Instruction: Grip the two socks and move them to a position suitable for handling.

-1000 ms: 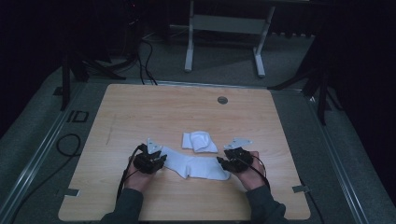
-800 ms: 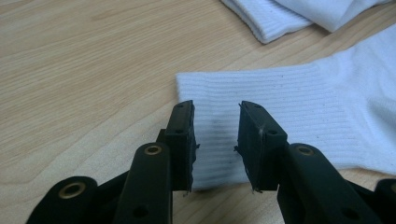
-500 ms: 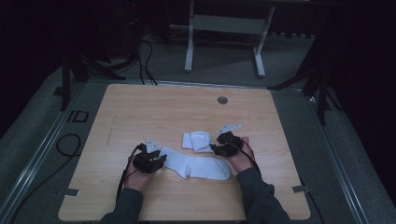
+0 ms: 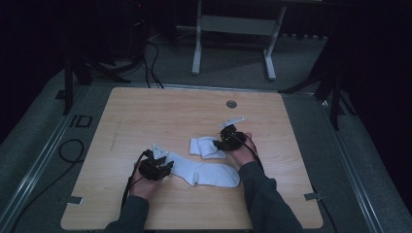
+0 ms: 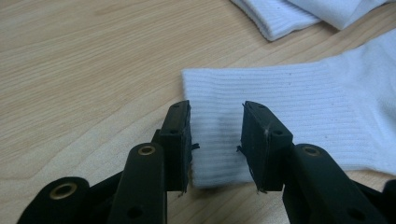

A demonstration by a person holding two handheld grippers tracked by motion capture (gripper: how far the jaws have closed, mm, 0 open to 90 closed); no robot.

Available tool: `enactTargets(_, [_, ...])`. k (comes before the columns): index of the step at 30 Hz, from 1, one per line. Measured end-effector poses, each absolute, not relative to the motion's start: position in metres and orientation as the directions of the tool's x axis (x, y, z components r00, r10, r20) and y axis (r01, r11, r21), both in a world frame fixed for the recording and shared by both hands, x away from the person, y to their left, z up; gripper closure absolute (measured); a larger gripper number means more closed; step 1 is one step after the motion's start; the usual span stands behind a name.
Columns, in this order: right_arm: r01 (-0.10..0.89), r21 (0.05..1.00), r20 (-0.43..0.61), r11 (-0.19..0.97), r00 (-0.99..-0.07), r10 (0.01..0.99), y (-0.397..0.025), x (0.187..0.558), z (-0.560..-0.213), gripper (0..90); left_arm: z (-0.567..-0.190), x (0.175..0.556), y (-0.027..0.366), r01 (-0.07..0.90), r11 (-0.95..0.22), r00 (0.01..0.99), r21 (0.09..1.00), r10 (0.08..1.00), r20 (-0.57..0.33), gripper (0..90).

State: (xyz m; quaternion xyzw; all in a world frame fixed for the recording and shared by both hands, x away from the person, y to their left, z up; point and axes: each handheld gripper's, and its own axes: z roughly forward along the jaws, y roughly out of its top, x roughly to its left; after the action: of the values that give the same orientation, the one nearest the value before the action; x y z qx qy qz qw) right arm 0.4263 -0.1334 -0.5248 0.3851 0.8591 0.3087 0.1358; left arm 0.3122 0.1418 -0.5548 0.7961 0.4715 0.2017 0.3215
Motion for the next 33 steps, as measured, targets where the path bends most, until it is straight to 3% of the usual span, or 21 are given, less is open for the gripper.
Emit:
enactTargets(5, [0.602,0.612,0.025,0.514,-0.663,0.748,-0.126,0.436,-0.533,59.2,-0.556,0.312,0.141,0.626,-0.352,0.474,0.696,0.88,0.018,62.0])
enactTargets(9, [0.602,0.6,0.028,0.527,-0.674,0.739,-0.121,0.437,-0.536,84.6,-0.556,0.313,0.141,0.624,-0.359,0.477,0.694,0.878,0.025,61.8])
enactTargets(17, [0.533,0.659,-0.002,0.531,-0.705,0.71,-0.121,0.419,-0.507,85.3,-0.557,0.313,0.14,0.628,-0.354,0.474,0.693,0.88,0.021,61.8])
enactTargets(33, [0.527,0.664,-0.016,0.53,-0.699,0.715,-0.134,0.415,-0.494,89.1,-0.557,0.314,0.141,0.629,-0.357,0.478,0.691,0.878,0.018,61.7])
